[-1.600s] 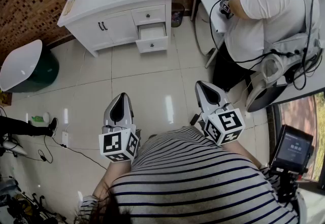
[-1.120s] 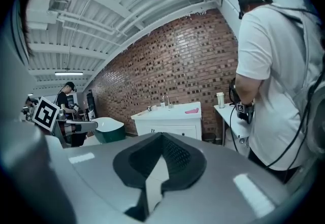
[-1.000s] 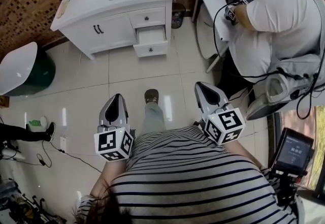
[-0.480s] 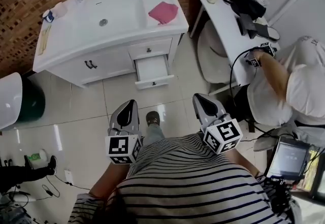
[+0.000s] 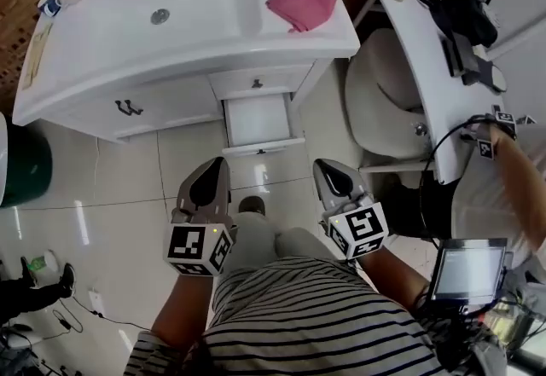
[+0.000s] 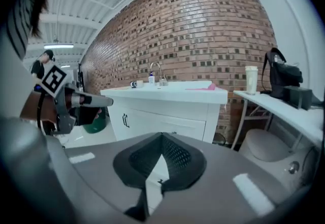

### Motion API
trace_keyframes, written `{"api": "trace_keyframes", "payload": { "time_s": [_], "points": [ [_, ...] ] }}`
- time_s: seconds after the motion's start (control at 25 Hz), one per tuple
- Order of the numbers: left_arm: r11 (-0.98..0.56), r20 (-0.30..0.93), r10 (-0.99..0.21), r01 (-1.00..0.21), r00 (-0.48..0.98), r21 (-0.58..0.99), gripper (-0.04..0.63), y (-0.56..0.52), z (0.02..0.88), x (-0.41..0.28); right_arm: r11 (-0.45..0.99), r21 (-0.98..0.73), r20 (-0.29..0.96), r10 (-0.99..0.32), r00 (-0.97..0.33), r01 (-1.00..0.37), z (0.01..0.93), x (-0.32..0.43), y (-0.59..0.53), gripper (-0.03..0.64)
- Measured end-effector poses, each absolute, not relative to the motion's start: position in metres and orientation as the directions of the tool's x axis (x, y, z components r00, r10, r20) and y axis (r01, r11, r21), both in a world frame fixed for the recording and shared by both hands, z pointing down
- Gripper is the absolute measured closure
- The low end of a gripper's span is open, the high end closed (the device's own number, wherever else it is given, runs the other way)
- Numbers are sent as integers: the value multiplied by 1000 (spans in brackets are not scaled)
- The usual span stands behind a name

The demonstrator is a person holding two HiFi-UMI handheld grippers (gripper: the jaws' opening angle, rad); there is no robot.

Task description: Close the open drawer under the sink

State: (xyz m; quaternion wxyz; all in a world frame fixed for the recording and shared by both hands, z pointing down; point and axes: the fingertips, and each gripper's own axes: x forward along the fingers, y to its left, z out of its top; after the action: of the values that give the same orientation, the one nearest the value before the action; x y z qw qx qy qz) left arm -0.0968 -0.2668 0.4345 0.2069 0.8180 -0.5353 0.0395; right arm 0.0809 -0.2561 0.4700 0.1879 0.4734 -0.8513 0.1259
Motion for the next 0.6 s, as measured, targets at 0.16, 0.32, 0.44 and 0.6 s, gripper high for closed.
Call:
{"api": "trace_keyframes", "payload": {
  "time_s": [0.16,0.32,0.44,0.6],
  "points": [
    [-368,246,-868,-891,431,265,580,-297,516,-88,490,-57,425,-776,-466,-870,602,72,-289,615],
    [-431,182,-854,-859,487,276,580,-306,566,-63,512,-66,426,-762,-488,-857,710,59,-296,615],
    [-423,173,-858,-857,483,293,578,-299,603,-59,537,-33,421,-757,-499,-843,771,55,-293,615],
    [-325,178,-901,-888,395,325,578,-291,644,-71,509,-32,398,-783,-478,-860,821,57,-304,615]
  ]
}}
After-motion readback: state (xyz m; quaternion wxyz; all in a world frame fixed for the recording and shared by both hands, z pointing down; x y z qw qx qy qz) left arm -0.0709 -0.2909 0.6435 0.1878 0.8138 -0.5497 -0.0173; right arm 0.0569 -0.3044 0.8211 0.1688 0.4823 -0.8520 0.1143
